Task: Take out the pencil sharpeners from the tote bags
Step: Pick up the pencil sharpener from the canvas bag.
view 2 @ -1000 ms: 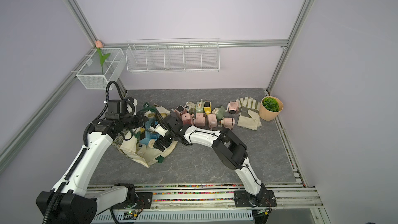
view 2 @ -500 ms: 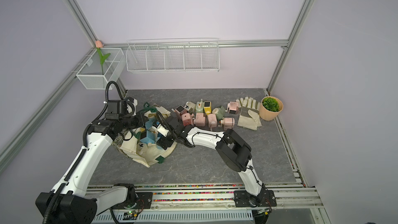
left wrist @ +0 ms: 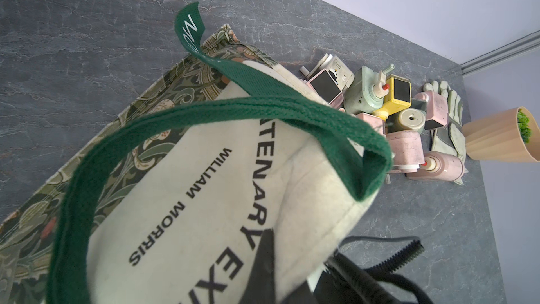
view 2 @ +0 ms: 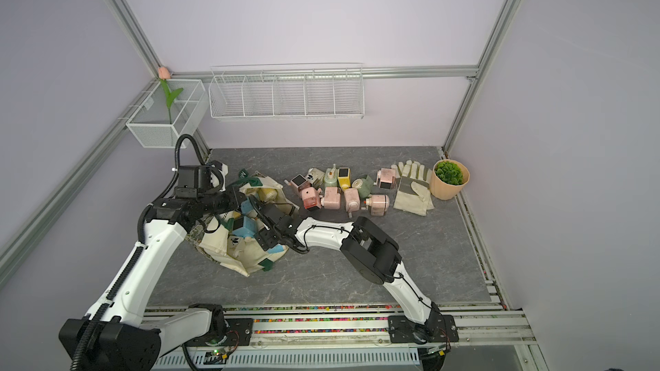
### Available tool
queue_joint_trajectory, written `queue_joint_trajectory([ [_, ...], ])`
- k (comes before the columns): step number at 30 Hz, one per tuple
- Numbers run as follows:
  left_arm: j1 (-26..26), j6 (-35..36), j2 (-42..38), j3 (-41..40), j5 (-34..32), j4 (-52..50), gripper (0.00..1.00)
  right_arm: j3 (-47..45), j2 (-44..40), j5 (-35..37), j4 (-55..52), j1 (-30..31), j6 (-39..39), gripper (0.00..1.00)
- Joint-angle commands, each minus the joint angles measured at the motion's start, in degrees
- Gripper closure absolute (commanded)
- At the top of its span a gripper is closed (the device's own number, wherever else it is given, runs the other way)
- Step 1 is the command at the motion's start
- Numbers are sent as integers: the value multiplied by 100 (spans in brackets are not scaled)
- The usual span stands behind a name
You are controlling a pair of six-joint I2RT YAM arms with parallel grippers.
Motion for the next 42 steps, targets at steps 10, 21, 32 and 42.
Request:
queue_joint_trajectory([
  [10,-28,-46,-100,8,129,-20,100,-290,-351,584,-653,213,-255,10],
  [21,-28,-61,-123,-1,128,-20,100,-947,-989,1072,202,508,-660,10],
  [32,-28,-44,-128,-10,99,-20,100,-1260,-1255,1194,830,586,-1167,10],
  [42,-28,-55,-136,-5,110,-20,100,-1543,-1713,1870,135,593,255,10],
])
